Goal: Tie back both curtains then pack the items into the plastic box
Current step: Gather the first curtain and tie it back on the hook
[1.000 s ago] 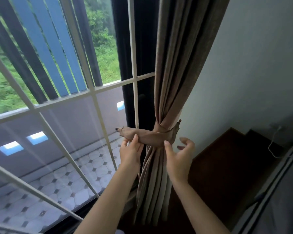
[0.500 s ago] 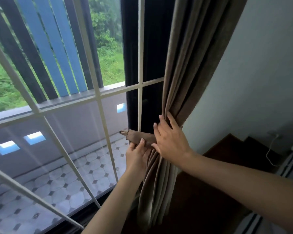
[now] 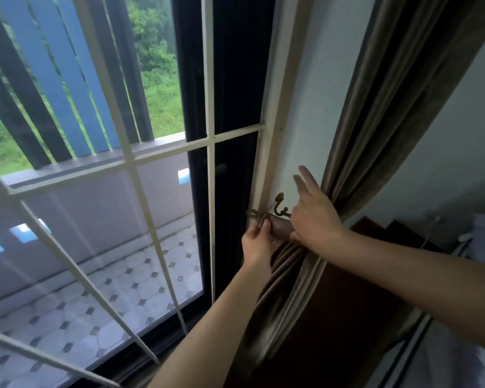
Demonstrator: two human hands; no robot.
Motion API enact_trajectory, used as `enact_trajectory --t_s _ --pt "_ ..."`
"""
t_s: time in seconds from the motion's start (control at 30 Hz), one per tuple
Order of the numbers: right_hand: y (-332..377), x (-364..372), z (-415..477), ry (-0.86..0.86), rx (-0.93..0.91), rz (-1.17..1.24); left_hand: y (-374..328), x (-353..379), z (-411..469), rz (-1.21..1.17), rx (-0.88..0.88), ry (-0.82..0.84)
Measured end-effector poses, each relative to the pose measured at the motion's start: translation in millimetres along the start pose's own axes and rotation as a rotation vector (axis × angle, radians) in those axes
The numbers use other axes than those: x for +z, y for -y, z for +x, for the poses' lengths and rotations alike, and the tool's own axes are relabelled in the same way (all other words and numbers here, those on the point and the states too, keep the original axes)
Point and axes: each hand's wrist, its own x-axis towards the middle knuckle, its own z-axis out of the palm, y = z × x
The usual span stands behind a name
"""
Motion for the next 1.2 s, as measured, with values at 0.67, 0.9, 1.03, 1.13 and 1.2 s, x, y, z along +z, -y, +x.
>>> enact_trajectory --t_s 0.67,0.9,1.03,1.13,1.2 --pt "9 37 9 0.081 -0.086 -0.005 39 45 61 0.587 0.455 -0.098" --pt "4 18 14 0.12 -0.226 -0.137 50 42 89 0.426 0.336 -0.063" --pt "12 20 18 0.111 -0.173 -0.136 54 35 103 0.682 0.393 -0.035" --pt "12 20 20 0.061 -0.145 -0.049 51 33 106 0.871 0.53 0.024" --pt "11 20 19 0.039 -0.151 -0.02 52 28 111 1.003 0.654 0.059"
